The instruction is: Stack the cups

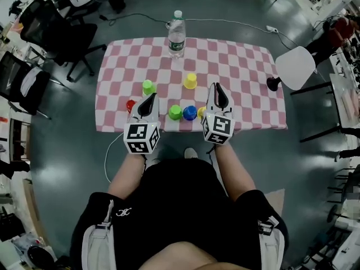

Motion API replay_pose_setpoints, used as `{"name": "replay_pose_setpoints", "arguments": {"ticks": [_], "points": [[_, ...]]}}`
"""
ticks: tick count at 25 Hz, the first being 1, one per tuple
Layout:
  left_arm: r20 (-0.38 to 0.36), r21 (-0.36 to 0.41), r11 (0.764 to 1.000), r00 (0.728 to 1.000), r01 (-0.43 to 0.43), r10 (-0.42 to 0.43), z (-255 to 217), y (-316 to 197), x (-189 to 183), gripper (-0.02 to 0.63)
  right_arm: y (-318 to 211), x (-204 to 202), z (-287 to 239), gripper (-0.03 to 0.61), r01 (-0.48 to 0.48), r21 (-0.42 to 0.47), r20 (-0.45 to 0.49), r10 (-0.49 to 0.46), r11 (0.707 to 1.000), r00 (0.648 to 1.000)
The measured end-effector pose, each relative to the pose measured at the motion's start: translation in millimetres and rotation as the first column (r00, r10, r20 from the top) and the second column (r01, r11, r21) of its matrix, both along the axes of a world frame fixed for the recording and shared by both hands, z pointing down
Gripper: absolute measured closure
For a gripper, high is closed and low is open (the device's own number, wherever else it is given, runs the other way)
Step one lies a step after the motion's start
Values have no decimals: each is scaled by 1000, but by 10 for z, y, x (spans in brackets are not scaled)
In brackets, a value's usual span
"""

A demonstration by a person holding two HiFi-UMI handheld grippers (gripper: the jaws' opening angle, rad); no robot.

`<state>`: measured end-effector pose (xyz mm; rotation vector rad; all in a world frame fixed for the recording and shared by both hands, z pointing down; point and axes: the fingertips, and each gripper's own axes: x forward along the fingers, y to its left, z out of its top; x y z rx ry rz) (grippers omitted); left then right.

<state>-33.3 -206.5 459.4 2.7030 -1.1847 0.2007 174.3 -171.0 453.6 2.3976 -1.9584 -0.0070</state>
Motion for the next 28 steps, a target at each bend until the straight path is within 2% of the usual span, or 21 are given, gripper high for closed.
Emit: {"name": "replay_pose_setpoints", "arguments": {"ticks": [2, 5, 9, 13, 18, 23, 28], "points": [[-12, 23, 1000, 1000, 15, -15, -75, -37, -23, 598, -72, -50, -108, 571, -13, 4, 16, 12, 1000, 1000], [-24, 50, 998, 999, 26, -25, -178, -90, -49, 598, -176, -180, -217, 574, -1, 19, 46, 0, 1000, 999], [-21, 59, 998, 1000, 24, -22, -241, -152, -106, 598, -282, -412, -285, 574, 39, 31, 37, -40, 999, 999], [-16, 70, 996, 998, 62, -61, -263, -231, -313, 598, -423, -663, -291, 574, 94, 35, 35, -95, 995, 995], [-3, 73, 988, 991, 134, -134, -240, -284, -731, 598, -606, -1045, -262, 574, 178, 35, 36, -179, 983, 983], [9, 66, 969, 971, 237, -238, -206, -271, -1288, 598, -773, -1622, -220, 574, 309, 21, -10, -309, 951, 951], [4, 57, 941, 942, 335, -336, -202, -194, -1830, 598, -872, -2178, -145, 574, 413, 1, 5, -413, 911, 911]]}}
